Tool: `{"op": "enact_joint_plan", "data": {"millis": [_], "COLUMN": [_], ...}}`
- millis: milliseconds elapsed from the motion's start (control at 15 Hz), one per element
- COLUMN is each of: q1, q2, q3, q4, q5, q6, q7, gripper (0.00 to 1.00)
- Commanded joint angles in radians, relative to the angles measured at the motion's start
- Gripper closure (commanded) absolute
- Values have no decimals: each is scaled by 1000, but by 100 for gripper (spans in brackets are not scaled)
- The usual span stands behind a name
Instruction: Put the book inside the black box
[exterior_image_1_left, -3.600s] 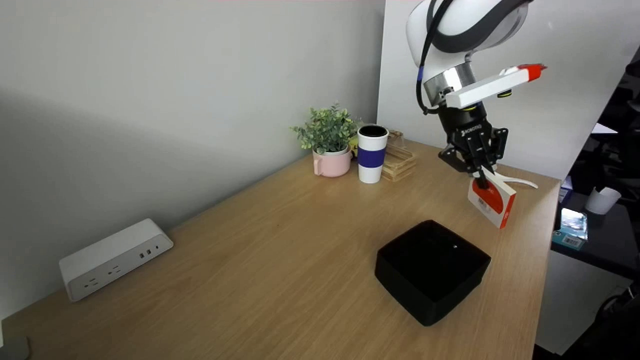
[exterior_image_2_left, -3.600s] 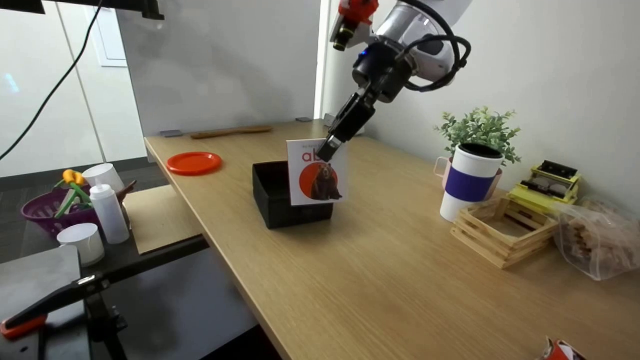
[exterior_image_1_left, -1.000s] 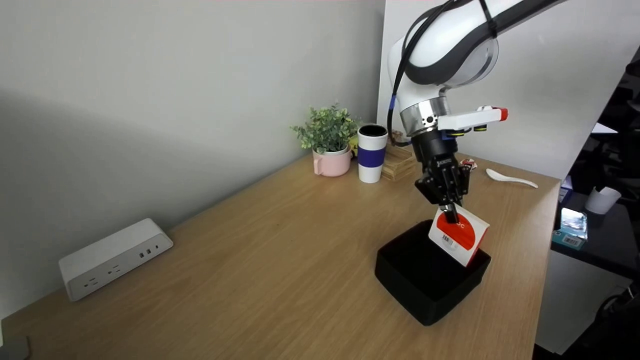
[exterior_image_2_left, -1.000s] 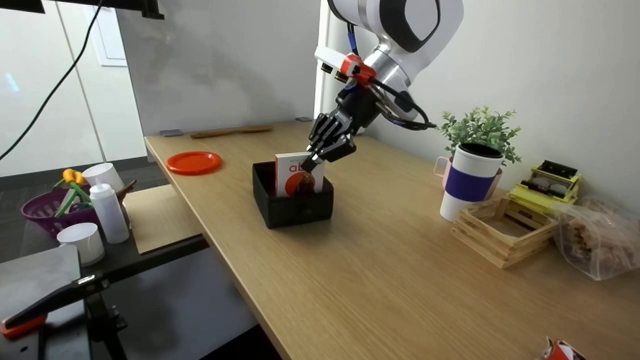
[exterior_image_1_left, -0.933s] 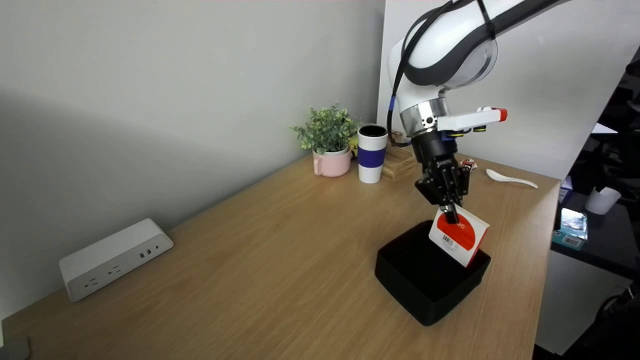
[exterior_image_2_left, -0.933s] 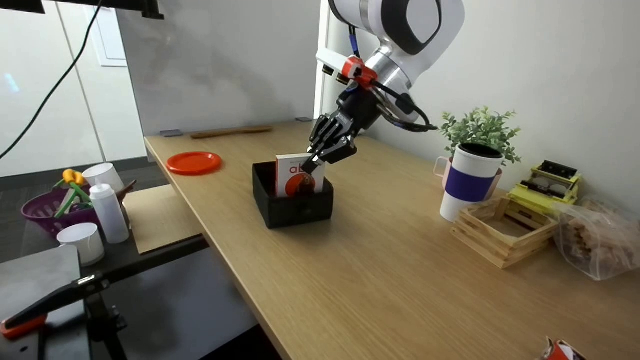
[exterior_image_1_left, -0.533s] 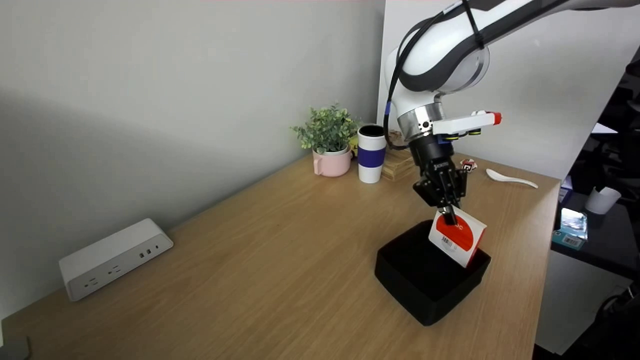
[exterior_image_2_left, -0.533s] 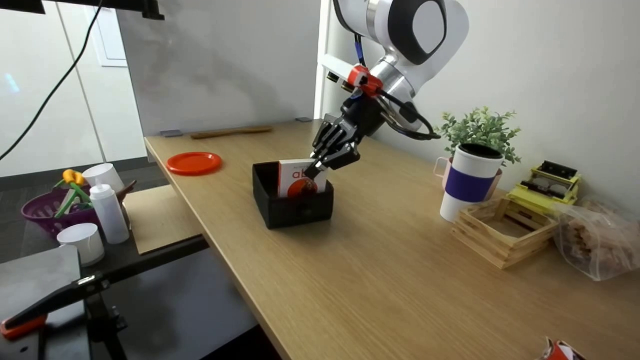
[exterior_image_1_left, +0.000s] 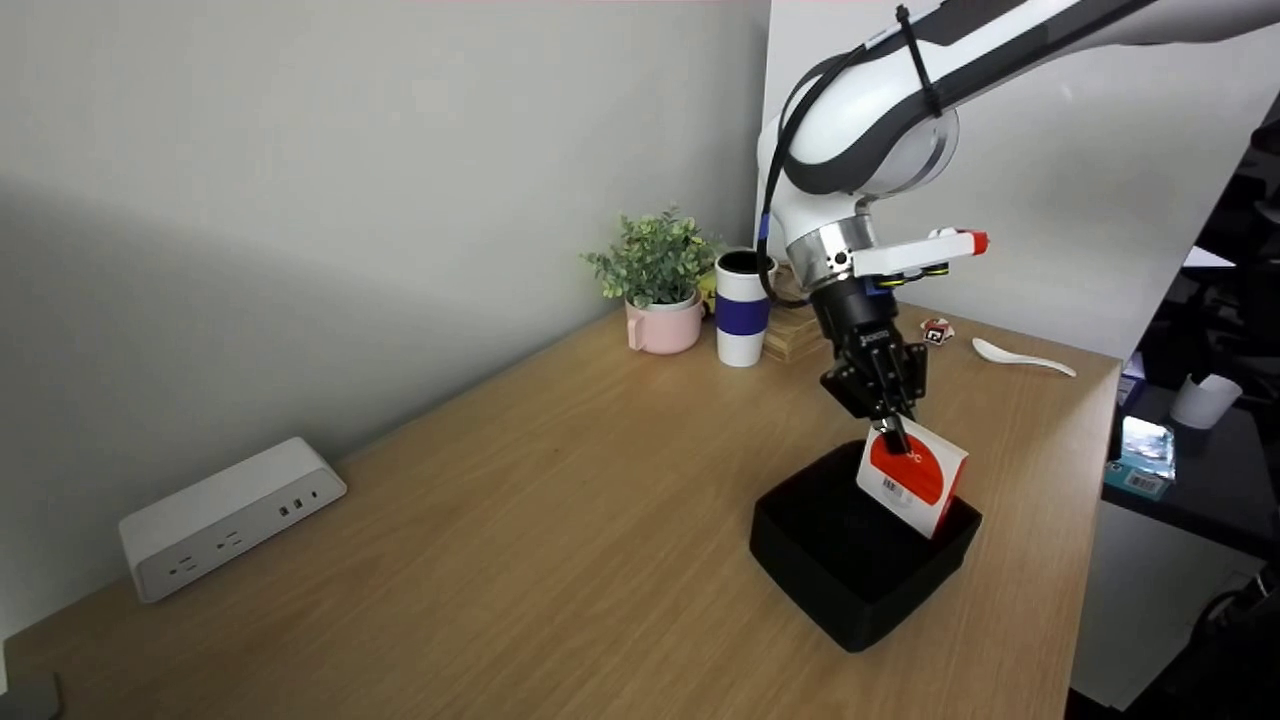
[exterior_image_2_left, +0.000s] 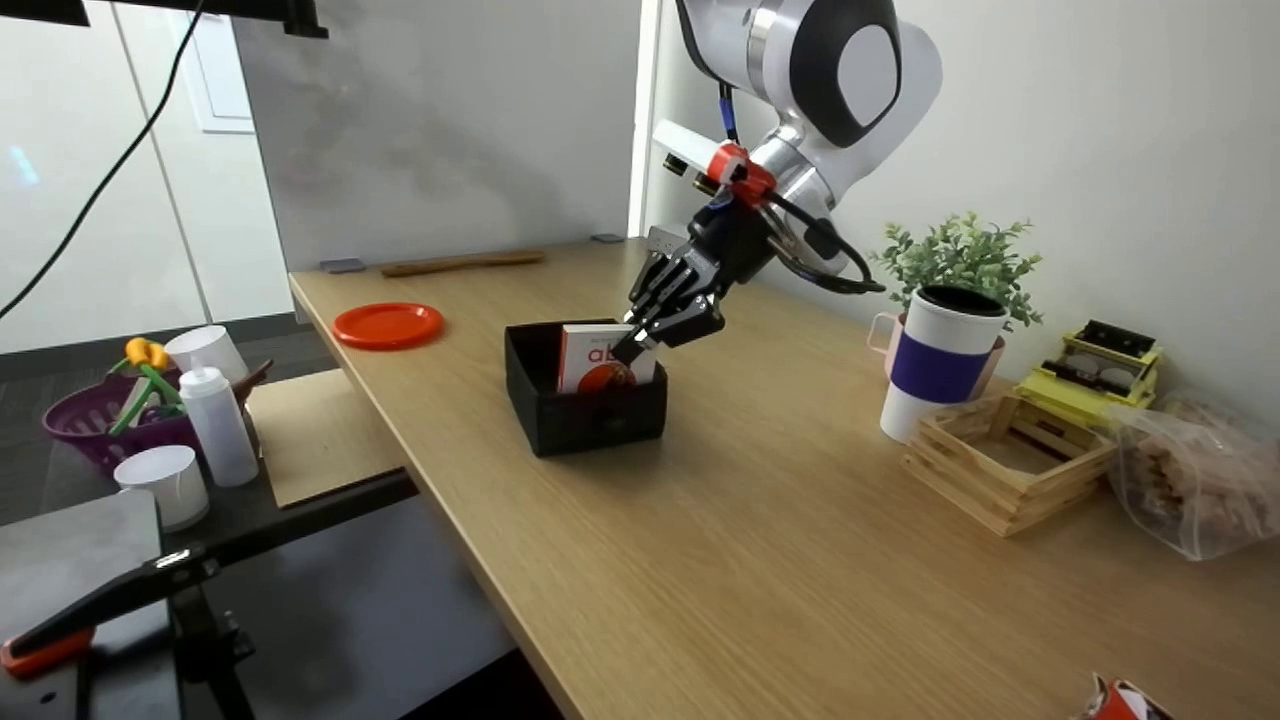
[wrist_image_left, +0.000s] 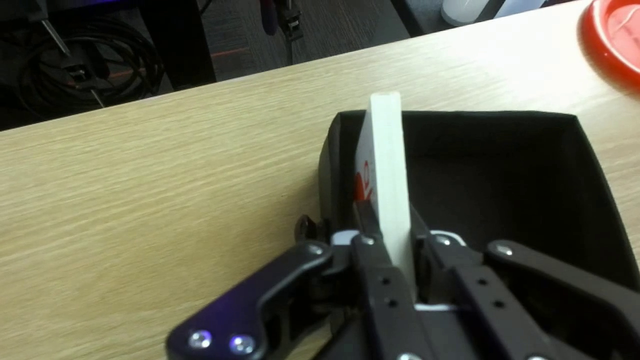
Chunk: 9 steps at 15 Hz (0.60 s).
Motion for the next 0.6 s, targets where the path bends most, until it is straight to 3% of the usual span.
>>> {"op": "enact_joint_plan", "data": {"millis": [0,533], "q1": [-19,-22], "q2": [49,118], "q3": [8,8], "q4": [77,170], "q5": [8,9], "q6": [-63,-124], "q7": [13,40], "gripper": [96,96]}}
